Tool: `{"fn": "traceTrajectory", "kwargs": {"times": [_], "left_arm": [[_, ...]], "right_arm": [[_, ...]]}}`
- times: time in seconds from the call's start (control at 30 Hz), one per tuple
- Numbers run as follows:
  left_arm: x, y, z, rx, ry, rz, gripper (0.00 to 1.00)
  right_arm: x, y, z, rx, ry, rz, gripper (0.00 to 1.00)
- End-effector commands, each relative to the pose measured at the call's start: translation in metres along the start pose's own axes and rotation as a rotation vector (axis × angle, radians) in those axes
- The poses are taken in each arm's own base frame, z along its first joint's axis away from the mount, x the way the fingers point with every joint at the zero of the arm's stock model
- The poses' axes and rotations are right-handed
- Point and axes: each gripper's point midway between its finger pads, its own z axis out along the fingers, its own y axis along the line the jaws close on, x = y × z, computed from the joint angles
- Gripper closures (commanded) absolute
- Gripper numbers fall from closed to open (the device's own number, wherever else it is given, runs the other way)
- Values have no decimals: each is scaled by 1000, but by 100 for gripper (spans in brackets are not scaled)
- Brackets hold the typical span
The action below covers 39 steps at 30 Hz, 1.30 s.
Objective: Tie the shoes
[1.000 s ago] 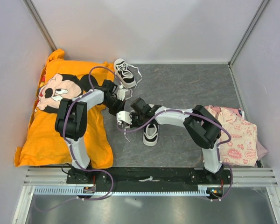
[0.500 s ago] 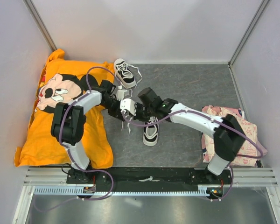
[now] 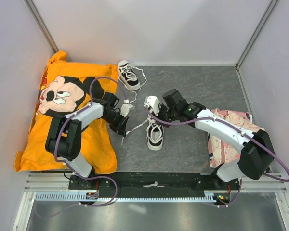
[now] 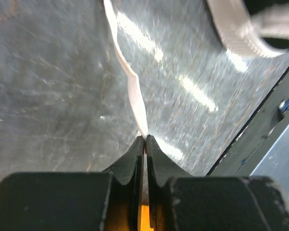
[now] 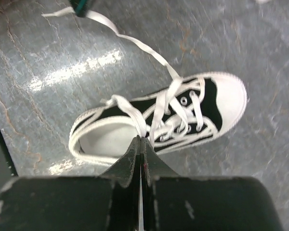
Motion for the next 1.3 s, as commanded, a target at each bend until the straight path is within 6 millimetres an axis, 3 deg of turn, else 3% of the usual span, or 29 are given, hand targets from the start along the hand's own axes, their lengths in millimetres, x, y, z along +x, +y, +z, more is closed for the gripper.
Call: {"fn": "traceTrajectory", "kwargs": {"times": [0.0,0.13,0.2,0.37,0.4,0.43,0.47,0.6,0.7,1.03,1.27], "left_arm": [[8,0,-7,-36,-21,142,90],[1,-4,-11,-42,-77,201,88],[-5,-6,-18,-66,-127,248,80],[-46,-28,-50,-97,-351,464,51],[-53,-40,-55,-66,-400,513,42],[-60,-48,-65,-71,-445,563,19],[-71,-51,-72,-76,-492,612,17],[-92,-83,-81,54,-602,738,16],[-107,-107,-69,122,-642,822,20],[-159,-132,-45,-206,-823,1225,44],[-153,-140,-22,-203,-817,1305,55]], "right_arm": [[7,5,-14,-33,-13,141,100],[17,-1,-14,-54,-5,249,100],[18,-6,-13,-63,-10,288,100],[12,2,-10,-135,-27,367,100],[12,4,-9,-147,-26,374,100],[13,5,-8,-149,-24,381,100],[12,4,-8,-155,-27,396,100],[14,4,-9,-171,-33,439,100],[15,3,-10,-190,-35,489,100],[17,-4,-6,-290,-37,705,100],[20,-9,-3,-348,-40,816,100]]}}
